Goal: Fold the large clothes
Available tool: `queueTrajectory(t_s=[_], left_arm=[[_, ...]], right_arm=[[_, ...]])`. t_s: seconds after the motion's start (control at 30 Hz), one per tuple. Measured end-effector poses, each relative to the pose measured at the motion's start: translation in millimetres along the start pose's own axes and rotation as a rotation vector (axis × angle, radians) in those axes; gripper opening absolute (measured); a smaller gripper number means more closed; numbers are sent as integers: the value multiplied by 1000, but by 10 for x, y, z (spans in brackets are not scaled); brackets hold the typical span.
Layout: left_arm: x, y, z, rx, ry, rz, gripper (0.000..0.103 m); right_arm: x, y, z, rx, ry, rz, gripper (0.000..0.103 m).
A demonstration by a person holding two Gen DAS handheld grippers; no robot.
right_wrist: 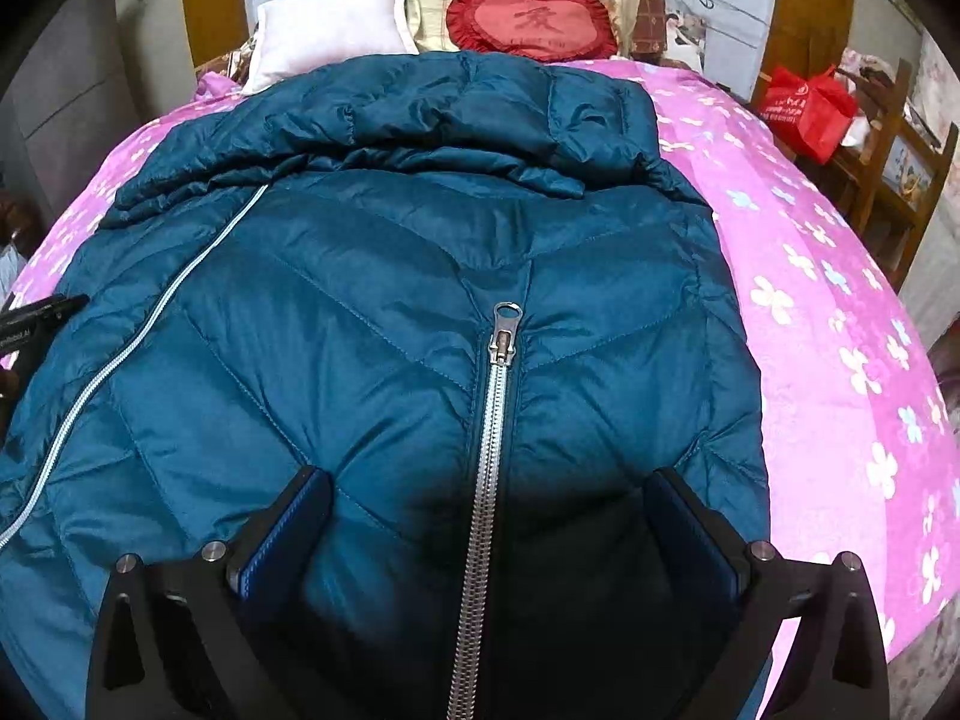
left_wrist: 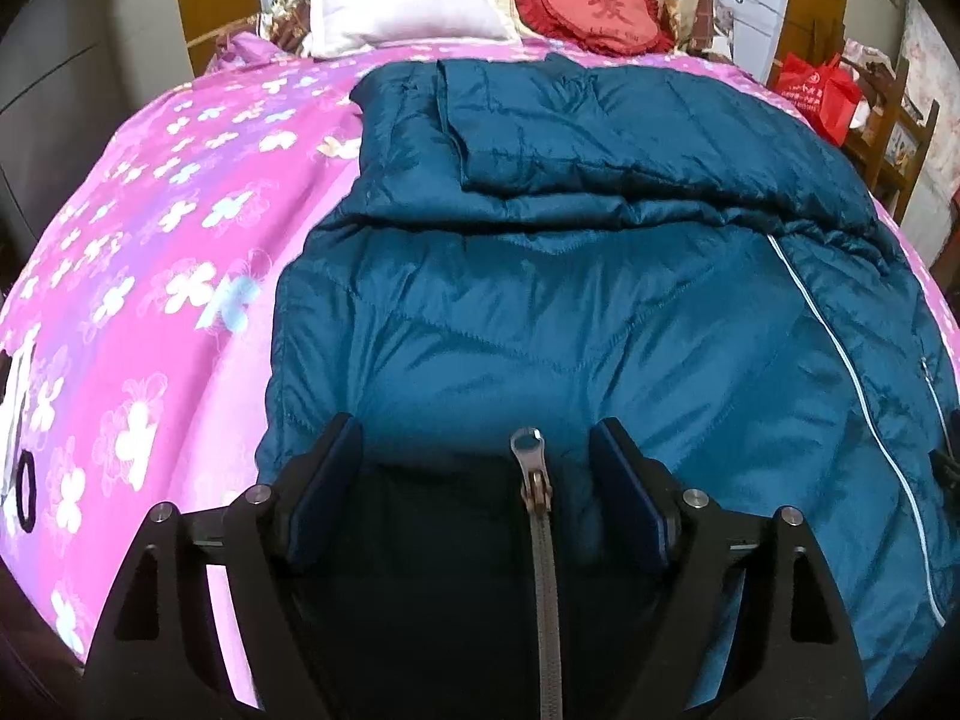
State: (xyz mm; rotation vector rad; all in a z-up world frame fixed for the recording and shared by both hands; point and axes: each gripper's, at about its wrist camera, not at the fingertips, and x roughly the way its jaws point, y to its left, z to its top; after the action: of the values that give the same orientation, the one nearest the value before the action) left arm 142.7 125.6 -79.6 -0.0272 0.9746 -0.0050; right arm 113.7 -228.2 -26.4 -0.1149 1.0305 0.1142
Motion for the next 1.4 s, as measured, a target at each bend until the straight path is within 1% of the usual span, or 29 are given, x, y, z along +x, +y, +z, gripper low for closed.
queueTrajectory(t_s=[0.07, 0.13, 0.17, 0.23, 0.3, 0.33, 0.4, 0.47, 0.5, 0.57, 0.63, 0.73, 0.83, 0.9, 1.0, 1.1, 1.2, 1.27, 1.3, 1.33, 1.4], left_arm=[[-106, 68, -38, -4, 31, -45, 80], [-299, 219, -109, -34, 19, -95, 80], [-422, 339, -166, -50, 1, -100, 80], [-600, 549, -292, -59, -20, -61, 80], [-732, 753, -454, -52, -23, -14, 80], [-814, 873, -575, -52, -23, 9, 80], [-919, 999, -757, -63, -30, 4, 80], [-1004, 1079, -979, -91, -16, -34, 80], [-1023, 1083, -1084, -101, -4, -58, 80], [-1043, 1055, -1260, -114, 17, -112, 80], [-1043, 999, -1418, -125, 44, -170, 80], [-985, 868, -1546, -125, 86, -292, 80], [-933, 788, -1587, -133, 107, -381, 80], [-893, 744, -1567, -148, 104, -400, 80], [-776, 727, -1532, -181, 121, -439, 80], [-720, 694, -1525, -196, 129, -481, 80], [-674, 655, -1516, -196, 139, -492, 80], [-693, 643, -1512, -185, 132, -495, 64], [-717, 625, -1503, -171, 131, -499, 53], [-755, 604, -1508, -152, 125, -489, 45], [-844, 517, -1481, -79, 97, -446, 37]], right_arm=[[-16, -5, -10, -5, 11, 1, 103], [-89, -41, -15, 5, 8, 1, 103], [-153, -74, -27, 13, -11, -15, 103], [-354, -203, -74, 56, -76, -41, 103], [-552, -374, -182, 119, -133, -29, 103], [-610, -447, -243, 144, -143, -21, 103], [-681, -521, -372, 167, -142, -1, 103], [-704, -510, -447, 144, -133, -1, 103], [-688, -467, -466, 119, -121, -19, 103], [-633, -448, -500, 93, -87, -47, 103], [-600, -470, -558, 90, -64, -48, 103], [-576, -502, -615, 93, -59, -35, 103], [-597, -512, -690, 103, -52, -20, 103], [-589, -517, -776, 115, -35, 8, 103], [-623, -541, -915, 141, -30, 55, 103], [-656, -639, -1077, 203, -31, 105, 103], [-643, -700, -1207, 243, -13, 133, 103], [-613, -694, -1266, 243, 10, 154, 103], [-601, -680, -1285, 235, 17, 158, 103], [-588, -670, -1298, 230, 20, 160, 103], [-553, -678, -1313, 238, 32, 181, 103]])
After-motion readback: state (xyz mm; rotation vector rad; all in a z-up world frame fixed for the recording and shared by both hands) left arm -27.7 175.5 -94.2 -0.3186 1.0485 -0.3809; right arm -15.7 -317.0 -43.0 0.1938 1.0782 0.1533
